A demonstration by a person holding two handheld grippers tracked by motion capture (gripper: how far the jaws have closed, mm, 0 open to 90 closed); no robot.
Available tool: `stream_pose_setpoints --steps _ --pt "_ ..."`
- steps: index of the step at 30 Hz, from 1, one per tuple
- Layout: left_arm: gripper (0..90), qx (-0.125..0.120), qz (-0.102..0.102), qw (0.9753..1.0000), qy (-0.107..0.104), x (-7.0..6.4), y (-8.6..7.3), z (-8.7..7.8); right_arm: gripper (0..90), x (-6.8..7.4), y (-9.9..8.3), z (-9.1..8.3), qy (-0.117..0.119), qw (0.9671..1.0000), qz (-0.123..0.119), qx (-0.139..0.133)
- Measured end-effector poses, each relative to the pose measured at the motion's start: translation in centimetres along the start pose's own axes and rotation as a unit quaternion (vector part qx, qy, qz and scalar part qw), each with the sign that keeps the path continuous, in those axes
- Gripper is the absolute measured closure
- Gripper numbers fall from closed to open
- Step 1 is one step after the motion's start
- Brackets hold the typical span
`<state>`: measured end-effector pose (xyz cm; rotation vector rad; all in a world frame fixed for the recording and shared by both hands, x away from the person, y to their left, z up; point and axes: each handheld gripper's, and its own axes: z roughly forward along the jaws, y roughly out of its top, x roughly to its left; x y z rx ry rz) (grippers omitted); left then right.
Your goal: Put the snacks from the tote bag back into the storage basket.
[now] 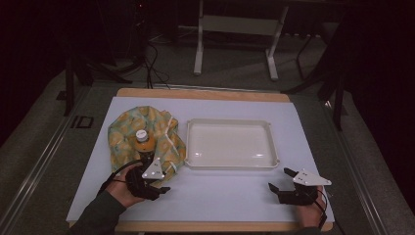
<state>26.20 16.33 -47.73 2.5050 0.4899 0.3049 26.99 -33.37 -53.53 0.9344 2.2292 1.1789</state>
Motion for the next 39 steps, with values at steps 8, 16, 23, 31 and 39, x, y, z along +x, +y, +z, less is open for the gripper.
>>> stream_pose_setpoints --steps 8,16,23,31,39 --pt "48.9 0.011 0.003 0.9999 -0.003 0.4 -0.2 -0.7 15.1 0.0 0.0 0.0 0.000 1.0000 0.000 -0.002" --pt "50.3 0.030 -0.002 0.9995 0.006 1.2 -0.3 -1.5 15.1 0.1 0.0 0.0 0.000 1.0000 -0.001 -0.002" --pt "51.9 0.041 -0.001 0.9992 0.004 1.6 -0.2 -2.0 15.0 0.1 0.0 -0.1 0.000 1.0000 0.000 -0.003" --pt "53.8 0.054 -0.003 0.9985 -0.012 2.2 -0.4 -2.4 15.0 0.1 0.0 -0.1 0.000 1.0000 0.000 -0.003" --pt "57.2 0.052 -0.011 0.9985 -0.013 2.8 -0.7 -3.3 15.0 0.1 0.0 -0.1 0.000 1.0000 -0.001 -0.003"
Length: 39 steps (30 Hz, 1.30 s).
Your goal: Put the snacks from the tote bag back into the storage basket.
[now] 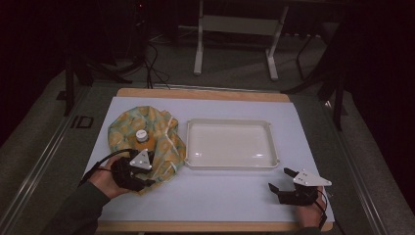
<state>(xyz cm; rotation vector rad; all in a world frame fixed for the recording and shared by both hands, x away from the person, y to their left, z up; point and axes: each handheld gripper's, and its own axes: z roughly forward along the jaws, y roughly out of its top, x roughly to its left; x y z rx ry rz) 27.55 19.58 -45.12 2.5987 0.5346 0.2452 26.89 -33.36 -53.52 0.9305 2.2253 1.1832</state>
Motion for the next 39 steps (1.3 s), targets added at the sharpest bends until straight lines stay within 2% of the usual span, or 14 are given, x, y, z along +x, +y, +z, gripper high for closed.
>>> stream_pose_setpoints --steps 6,19,26,32,39 --pt "56.5 0.010 -0.004 0.9999 0.003 0.6 -0.3 -0.6 15.0 0.0 0.0 0.0 0.000 1.0000 0.001 -0.001" --pt "56.3 0.004 -0.012 0.9999 0.005 2.0 -0.5 -2.3 15.0 0.0 0.0 0.0 0.000 1.0000 0.001 -0.002" --pt "56.4 0.011 -0.006 0.9999 0.007 2.7 -0.5 -3.3 15.0 0.0 0.0 0.0 0.001 1.0000 0.001 -0.002" --pt "56.8 0.008 -0.008 0.9999 0.012 3.3 -0.3 -4.2 15.0 0.0 0.0 0.0 0.000 1.0000 0.001 -0.002" --pt "57.2 0.020 -0.007 0.9996 0.017 4.0 -0.1 -5.2 15.0 0.0 0.0 0.0 0.000 1.0000 0.000 -0.002"
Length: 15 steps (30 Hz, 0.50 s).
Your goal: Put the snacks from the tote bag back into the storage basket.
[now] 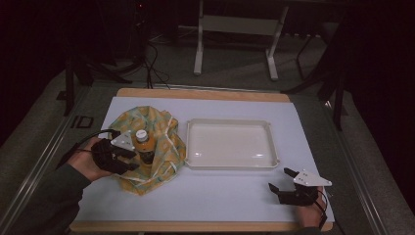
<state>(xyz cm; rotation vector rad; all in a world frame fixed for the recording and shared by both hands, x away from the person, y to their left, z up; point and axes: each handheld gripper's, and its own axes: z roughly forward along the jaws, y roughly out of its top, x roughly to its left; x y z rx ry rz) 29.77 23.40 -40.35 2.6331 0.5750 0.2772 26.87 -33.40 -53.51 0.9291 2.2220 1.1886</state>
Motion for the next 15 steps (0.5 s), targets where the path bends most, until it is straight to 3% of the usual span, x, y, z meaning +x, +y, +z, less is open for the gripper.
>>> stream_pose_setpoints --steps 11,15 --pt "58.7 0.017 0.001 0.9998 0.001 1.0 0.5 -1.1 15.0 0.0 0.0 0.0 0.000 1.0000 0.001 0.000" --pt "58.3 0.013 -0.003 0.9999 0.006 1.5 0.7 -1.6 15.0 0.0 0.0 0.0 0.000 1.0000 0.000 0.000"
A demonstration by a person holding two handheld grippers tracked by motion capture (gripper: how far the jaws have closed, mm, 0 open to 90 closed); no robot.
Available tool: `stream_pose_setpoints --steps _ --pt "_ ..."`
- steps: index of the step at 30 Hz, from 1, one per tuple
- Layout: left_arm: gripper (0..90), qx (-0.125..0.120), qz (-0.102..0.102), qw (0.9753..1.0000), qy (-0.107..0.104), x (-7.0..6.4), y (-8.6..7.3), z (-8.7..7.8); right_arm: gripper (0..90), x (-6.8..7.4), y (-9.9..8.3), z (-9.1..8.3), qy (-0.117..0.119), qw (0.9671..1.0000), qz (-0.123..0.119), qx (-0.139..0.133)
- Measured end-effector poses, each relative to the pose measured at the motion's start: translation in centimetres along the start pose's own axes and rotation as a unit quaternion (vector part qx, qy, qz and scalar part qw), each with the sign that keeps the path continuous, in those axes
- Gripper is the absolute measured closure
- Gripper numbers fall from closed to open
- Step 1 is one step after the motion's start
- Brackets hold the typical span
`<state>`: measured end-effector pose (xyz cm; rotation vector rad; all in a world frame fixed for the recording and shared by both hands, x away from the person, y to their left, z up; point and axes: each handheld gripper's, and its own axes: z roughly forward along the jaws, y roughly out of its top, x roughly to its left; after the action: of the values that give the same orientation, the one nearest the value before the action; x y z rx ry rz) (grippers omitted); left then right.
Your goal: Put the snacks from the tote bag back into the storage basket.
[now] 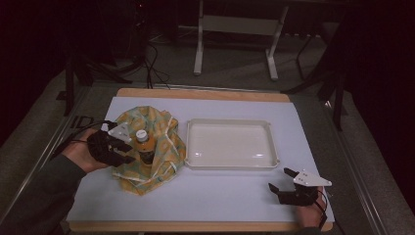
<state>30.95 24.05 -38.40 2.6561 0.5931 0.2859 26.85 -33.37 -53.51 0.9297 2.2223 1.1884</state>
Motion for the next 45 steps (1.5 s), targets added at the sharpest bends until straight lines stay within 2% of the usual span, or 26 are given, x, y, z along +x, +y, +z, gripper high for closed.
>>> stream_pose_setpoints --steps 8,14,21,25,31,42,43,45 --pt "55.3 0.006 -0.003 0.9999 0.010 1.0 0.8 -0.6 15.0 0.0 0.0 0.0 0.000 1.0000 -0.002 -0.001" --pt "52.3 -0.003 -0.017 0.9998 0.009 2.0 1.4 -0.6 15.0 0.0 0.0 0.0 0.001 1.0000 -0.002 -0.001" --pt "48.7 -0.001 -0.013 0.9998 0.016 2.5 2.4 -0.5 15.0 0.0 0.0 0.0 0.002 1.0000 -0.001 -0.002" --pt "48.5 0.010 -0.009 0.9998 0.014 2.9 3.0 -0.4 15.0 0.0 0.0 0.0 0.002 1.0000 -0.001 -0.002" --pt "50.4 0.025 -0.002 0.9997 0.000 3.4 3.9 0.2 15.0 0.0 0.0 0.0 0.002 1.0000 -0.001 -0.001" --pt "57.2 0.036 0.003 0.9993 -0.007 3.8 4.8 0.9 15.0 0.0 0.0 0.0 0.003 1.0000 -0.001 -0.002" --pt "57.1 0.049 0.005 0.9987 -0.011 3.9 5.2 1.0 15.0 0.0 0.0 0.0 0.002 1.0000 -0.002 -0.001" --pt "57.1 0.057 0.008 0.9983 -0.014 4.0 5.4 1.1 15.0 0.0 0.0 0.0 0.002 1.0000 -0.002 -0.001"
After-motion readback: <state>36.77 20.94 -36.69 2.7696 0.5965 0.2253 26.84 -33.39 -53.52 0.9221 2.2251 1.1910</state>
